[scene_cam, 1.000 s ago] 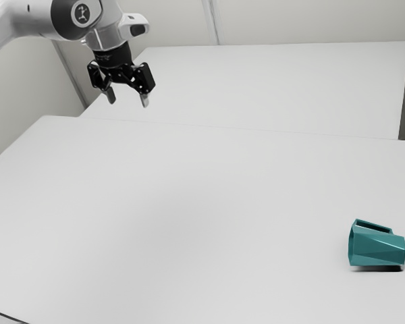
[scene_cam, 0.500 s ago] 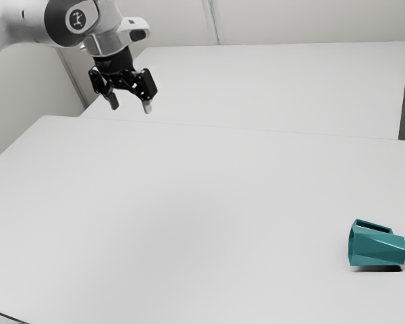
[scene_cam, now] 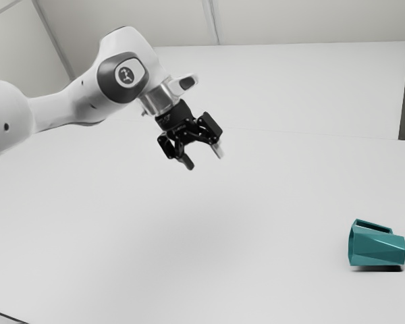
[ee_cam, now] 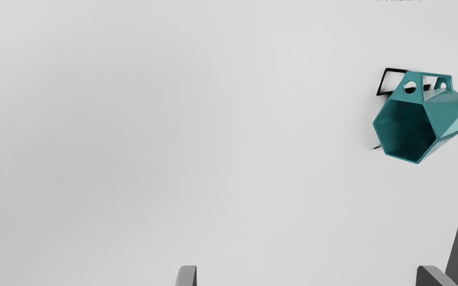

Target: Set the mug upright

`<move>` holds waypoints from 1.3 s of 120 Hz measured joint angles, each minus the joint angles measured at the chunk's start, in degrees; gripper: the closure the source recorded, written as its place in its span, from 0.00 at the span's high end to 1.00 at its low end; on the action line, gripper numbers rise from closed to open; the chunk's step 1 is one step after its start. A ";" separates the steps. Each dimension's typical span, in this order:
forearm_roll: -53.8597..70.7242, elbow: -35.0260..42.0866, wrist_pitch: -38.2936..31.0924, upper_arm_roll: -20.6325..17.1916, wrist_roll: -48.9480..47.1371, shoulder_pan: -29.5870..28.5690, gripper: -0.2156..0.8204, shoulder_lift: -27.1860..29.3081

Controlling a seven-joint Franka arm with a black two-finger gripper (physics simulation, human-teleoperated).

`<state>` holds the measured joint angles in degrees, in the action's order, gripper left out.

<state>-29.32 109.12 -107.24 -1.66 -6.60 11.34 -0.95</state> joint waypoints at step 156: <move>-41.35 -7.60 -41.46 -15.63 28.27 14.25 0.79 -29.84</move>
<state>-70.67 101.52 -148.70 -17.29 21.67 25.59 -30.80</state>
